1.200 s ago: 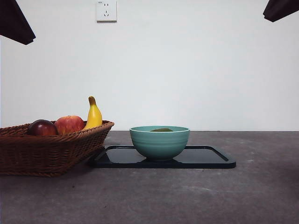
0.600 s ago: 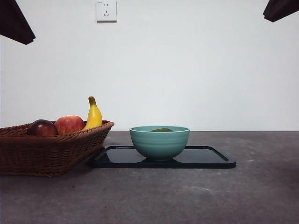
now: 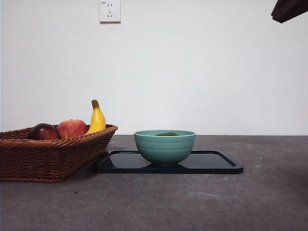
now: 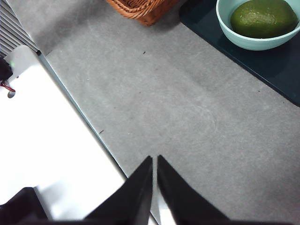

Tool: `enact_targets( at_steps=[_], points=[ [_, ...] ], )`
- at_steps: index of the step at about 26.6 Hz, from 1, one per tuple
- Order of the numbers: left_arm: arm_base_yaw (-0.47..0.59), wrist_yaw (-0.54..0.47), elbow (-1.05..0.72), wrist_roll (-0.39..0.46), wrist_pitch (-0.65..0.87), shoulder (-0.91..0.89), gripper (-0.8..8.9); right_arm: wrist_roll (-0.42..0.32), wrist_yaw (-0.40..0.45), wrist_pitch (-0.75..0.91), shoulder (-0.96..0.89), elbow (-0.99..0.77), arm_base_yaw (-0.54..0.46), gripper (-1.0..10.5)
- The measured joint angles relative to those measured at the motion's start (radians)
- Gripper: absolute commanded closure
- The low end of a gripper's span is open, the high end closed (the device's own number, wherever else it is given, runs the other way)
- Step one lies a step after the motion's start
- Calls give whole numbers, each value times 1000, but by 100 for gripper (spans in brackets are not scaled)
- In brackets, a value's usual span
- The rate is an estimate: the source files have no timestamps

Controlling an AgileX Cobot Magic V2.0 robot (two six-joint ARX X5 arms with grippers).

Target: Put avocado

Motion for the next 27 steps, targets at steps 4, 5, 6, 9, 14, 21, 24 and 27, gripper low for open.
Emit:
enact_targets(
  at_steps=[4,5,6,9,14,21,24,27],
  points=[
    [48,-70,-188,-7,70,-132,805,0,0,0,0,0,0,940],
    [55,-72,-227,-11,76,-164,805,0,0,0,0,0,0,940],
    [61,-74,-266,-14,77,-196,805,0,0,0,0,0,0,940],
    [71,-77,-356,-35,77,-272,805,0,0,0,0,0,0,940],
    [80,-77,-454,-58,71,-341,805,0,0,0,0,0,0,940],
    [82,-79,-509,-62,68,-351,805,0,0,0,0,0,0,940],
    [82,-79,-528,-64,60,-351,805,0,0,0,0,0,0,940],
    [82,-80,-528,-64,64,-351,805,0,0,0,0,0,0,940]
  ],
)
